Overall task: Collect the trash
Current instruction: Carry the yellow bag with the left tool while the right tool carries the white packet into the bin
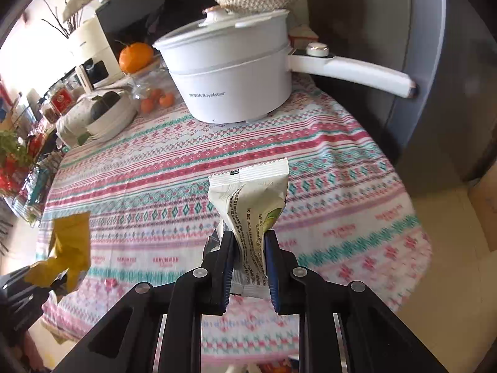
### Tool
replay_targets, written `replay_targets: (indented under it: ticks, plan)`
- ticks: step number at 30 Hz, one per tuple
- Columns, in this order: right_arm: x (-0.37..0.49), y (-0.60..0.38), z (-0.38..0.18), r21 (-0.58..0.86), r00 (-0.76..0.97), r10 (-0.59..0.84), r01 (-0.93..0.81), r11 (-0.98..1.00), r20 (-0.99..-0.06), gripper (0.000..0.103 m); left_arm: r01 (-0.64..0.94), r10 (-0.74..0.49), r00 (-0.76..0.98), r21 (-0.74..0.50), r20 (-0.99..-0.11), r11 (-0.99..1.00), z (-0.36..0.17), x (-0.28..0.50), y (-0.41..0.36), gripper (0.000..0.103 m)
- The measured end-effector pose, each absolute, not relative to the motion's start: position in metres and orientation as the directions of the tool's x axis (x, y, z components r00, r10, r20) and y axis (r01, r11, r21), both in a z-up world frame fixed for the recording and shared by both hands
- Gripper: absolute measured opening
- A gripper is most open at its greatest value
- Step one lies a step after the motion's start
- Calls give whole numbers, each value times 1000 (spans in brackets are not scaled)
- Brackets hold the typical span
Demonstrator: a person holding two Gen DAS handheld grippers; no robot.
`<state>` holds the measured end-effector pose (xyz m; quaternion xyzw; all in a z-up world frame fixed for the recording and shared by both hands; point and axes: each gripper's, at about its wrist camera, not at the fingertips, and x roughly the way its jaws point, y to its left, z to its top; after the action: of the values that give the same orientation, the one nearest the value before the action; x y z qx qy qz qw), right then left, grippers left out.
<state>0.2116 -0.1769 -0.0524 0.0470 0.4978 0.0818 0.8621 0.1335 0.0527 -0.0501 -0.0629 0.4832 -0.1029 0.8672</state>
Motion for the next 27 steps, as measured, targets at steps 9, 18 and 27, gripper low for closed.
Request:
replay_targets:
  ticks: [9,18,27]
  plan:
    - [134,-223,-28,144,504,159,-70,987,-849,20,234,-305,526,-210,-794,949,-39,78,9,12]
    - [68,-254,-24,188,472,181,-32,982,-863,20,344,-376,486,-224,-789,912,-48,41,-25,12]
    - [30,-270,-37,171,434,181,-61,983,-883,20,436,-393,403,-205,-827,876,-72,22,-57,12]
